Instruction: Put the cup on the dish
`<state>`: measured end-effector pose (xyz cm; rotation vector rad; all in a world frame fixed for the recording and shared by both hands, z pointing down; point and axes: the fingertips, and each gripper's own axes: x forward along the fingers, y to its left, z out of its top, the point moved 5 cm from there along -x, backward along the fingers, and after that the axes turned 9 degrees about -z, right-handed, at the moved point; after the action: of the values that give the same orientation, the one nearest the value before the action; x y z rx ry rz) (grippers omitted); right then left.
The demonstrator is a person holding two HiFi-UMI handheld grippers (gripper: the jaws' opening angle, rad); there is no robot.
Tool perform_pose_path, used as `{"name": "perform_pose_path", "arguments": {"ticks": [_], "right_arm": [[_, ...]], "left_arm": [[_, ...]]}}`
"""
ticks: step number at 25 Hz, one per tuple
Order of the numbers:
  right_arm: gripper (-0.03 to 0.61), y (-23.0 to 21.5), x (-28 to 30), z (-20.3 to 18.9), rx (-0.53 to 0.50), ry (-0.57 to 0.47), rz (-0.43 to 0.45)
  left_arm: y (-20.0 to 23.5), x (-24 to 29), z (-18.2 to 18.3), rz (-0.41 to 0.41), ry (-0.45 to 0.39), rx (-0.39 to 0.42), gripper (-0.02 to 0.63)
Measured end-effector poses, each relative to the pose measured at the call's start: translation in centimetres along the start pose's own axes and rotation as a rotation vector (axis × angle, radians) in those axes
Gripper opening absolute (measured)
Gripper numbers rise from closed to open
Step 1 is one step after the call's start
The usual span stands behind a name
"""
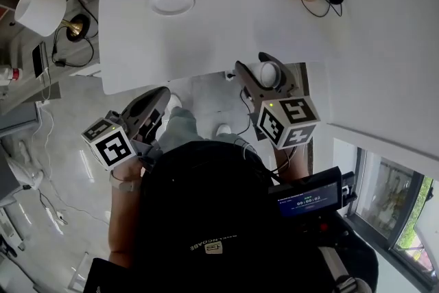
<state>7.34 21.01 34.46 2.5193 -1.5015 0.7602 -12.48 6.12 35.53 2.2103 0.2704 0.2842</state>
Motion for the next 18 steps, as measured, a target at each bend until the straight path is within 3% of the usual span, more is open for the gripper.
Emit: {"name": "perform_pose_path", "arguments": {"ticks": [10,18], "right_arm": [[0.249,3.1,4.9,2.7,0.016,0.010,-0.082],[0.249,6.2,8.3,4.8,-0.007,0.017,-0.120]], "left_arm": [[5.0,-1.9,5.2,-0.033,0.050,-0.027,0.006],[8.5,-4.3,8.7,-0.071,0.040,-0.048,0.006]]}}
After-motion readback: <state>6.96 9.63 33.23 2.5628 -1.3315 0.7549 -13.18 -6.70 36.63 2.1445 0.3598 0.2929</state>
